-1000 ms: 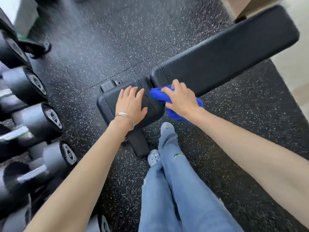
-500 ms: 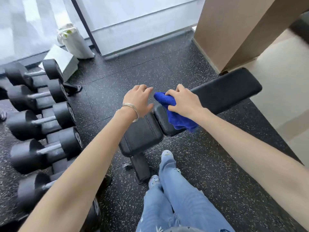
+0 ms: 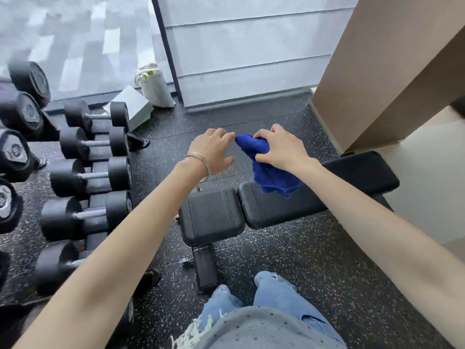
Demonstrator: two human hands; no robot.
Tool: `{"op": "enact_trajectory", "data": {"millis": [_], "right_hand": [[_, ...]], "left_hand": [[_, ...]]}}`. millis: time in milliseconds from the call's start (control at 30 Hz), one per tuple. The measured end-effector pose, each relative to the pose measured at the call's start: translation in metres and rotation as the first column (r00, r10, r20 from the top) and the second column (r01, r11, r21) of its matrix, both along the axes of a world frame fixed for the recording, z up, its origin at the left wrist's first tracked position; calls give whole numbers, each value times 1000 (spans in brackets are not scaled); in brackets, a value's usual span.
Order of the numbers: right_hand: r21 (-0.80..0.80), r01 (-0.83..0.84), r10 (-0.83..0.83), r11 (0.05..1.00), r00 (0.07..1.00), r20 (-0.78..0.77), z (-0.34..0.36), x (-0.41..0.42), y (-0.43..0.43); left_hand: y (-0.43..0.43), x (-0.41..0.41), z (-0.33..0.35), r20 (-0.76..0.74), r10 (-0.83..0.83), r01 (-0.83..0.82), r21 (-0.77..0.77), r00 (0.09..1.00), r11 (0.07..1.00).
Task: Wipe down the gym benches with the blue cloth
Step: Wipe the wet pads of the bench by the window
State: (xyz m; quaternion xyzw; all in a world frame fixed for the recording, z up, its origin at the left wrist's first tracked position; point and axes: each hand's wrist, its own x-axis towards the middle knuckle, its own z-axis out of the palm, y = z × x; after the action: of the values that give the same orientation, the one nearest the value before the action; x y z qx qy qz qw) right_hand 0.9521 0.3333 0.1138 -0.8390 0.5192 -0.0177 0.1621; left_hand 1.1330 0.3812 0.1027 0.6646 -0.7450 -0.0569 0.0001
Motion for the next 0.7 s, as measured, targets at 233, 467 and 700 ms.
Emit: {"op": "enact_trajectory", "data": {"millis": [233, 467, 700], "right_hand": [[5, -150, 150, 989, 989, 12, 12, -5, -21], [1, -328, 328, 945, 945, 19, 7, -12, -33], [35, -527, 526, 849, 850, 26, -8, -12, -22]], "left_hand": [[0, -7, 7, 26, 150, -152, 50, 988, 987], [18, -29, 1, 32, 301, -303, 57, 953, 951], [65, -53, -10, 21, 506, -506, 84, 862, 858]]}}
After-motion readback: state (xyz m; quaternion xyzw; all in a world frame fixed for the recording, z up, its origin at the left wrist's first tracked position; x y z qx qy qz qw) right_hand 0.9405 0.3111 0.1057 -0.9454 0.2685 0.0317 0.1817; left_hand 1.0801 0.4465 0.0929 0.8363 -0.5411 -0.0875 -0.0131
